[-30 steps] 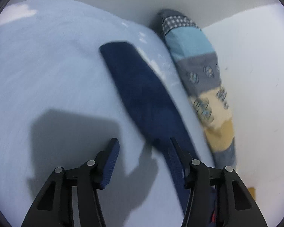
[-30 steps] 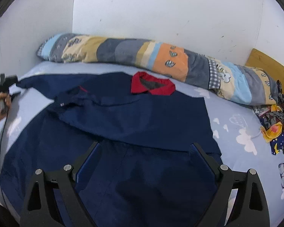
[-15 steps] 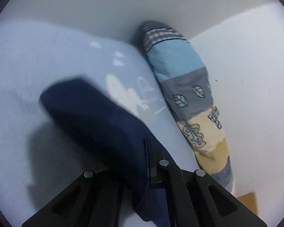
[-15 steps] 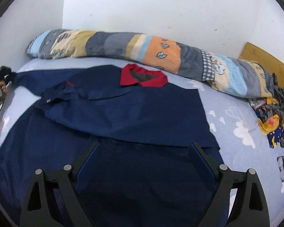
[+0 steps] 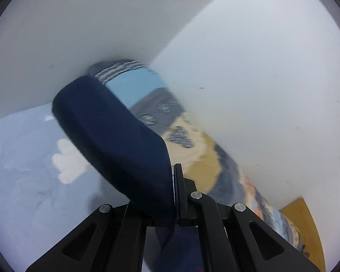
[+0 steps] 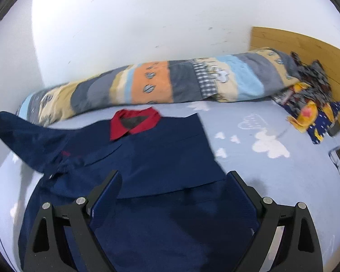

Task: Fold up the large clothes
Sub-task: 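Grasp the other navy sleeve cuff with the left gripper and lift it, then lay the sleeve across the shirt back and open the left gripper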

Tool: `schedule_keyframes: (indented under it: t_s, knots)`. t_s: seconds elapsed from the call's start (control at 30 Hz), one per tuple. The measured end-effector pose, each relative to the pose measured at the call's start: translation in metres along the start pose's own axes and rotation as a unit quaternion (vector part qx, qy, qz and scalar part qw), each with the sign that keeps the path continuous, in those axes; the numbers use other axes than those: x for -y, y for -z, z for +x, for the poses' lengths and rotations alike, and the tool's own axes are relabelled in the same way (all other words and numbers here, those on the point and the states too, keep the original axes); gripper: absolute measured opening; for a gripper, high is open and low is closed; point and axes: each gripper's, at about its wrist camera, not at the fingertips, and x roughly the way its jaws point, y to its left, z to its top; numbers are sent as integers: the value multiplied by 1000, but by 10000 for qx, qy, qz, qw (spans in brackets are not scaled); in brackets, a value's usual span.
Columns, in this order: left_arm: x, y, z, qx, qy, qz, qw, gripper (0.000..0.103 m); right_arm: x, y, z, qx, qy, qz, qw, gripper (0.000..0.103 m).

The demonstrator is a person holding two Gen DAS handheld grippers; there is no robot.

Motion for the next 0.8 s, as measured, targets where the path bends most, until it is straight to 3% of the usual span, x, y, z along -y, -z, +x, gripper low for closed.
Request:
schedule_keyframes:
  t_s: [0.17, 0.4, 0.63, 0.8]
  knots:
    - [81, 16, -37, -113, 461, 408, 9980, 1, 28, -8, -15, 317, 325, 205, 9988, 94]
    - [194, 80, -68, -492, 884, 1032, 9895, 2, 74, -12, -36, 553, 393, 614, 9958, 94]
    - [289, 199, -60, -1104, 1040, 1841, 9711, 3, 110, -16, -55, 796, 397, 931, 9917, 94]
    - [340, 293, 3, -1780, 1021, 2307, 9511, 4, 133, -17, -61, 844, 414, 1114, 9893, 94]
